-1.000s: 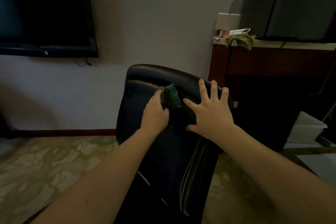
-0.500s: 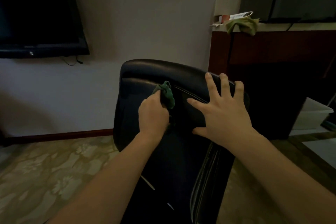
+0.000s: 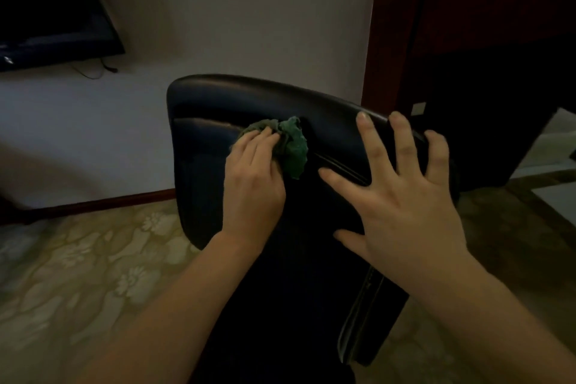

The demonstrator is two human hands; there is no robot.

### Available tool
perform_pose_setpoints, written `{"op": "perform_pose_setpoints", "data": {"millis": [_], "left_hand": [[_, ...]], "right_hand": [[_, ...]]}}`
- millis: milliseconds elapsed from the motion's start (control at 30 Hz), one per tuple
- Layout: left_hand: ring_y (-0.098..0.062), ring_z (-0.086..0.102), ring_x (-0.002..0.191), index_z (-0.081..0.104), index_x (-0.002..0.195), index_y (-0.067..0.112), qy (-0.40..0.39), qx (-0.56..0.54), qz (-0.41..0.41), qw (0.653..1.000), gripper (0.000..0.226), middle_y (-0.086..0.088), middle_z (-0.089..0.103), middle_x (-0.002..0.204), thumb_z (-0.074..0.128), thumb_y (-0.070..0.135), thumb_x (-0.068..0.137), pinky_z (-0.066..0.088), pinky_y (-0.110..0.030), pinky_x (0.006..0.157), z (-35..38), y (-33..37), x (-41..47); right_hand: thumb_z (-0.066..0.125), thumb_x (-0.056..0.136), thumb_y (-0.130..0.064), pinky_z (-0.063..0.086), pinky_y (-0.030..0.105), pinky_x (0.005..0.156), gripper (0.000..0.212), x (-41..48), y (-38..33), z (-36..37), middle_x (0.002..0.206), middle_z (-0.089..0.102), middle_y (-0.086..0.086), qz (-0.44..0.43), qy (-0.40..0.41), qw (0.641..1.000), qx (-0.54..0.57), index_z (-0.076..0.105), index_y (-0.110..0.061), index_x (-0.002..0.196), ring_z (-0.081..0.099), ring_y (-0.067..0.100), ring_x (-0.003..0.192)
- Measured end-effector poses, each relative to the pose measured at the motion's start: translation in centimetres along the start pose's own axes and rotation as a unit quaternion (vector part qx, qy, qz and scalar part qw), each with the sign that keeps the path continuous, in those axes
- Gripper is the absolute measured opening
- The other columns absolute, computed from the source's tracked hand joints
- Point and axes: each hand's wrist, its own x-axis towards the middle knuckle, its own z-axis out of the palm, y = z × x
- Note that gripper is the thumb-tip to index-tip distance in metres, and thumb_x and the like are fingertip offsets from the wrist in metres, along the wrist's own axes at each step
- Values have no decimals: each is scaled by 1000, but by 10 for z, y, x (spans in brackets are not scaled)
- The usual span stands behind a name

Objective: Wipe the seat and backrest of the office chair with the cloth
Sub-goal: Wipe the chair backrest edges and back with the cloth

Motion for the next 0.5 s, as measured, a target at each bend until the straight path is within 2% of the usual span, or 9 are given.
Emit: {"op": "perform_pose_setpoints", "data": {"millis": [300, 433, 500], "left_hand": [[-30, 53, 130, 61, 130, 1, 23, -39, 67, 997, 36, -15, 63, 132, 55, 0, 94, 42, -46, 112, 0, 43, -38], [-28, 53, 131, 61, 132, 6, 21, -68, 60, 996, 38, -11, 63, 134, 57, 4, 95, 43, -46, 111, -12, 72, -61], [-30, 52, 130, 61, 133, 12, 27, -22, 55, 998, 38, -7, 64, 134, 51, 14, 96, 41, -48, 107, -21, 80, -66]], "right_hand": [[47, 80, -78, 6, 71, 111, 82, -50, -3, -14, 161, -14, 26, 11, 31, 995, -92, 25, -43, 151, -9, 56, 143], [45, 86, -73, 3, 72, 109, 78, -91, -11, -33, 160, -16, 28, 32, 28, 995, -90, 25, -38, 152, -13, 58, 141], [46, 89, -68, 0, 73, 108, 74, -101, -17, -42, 159, -17, 29, 38, 23, 996, -82, 27, -35, 152, -14, 59, 141]]}}
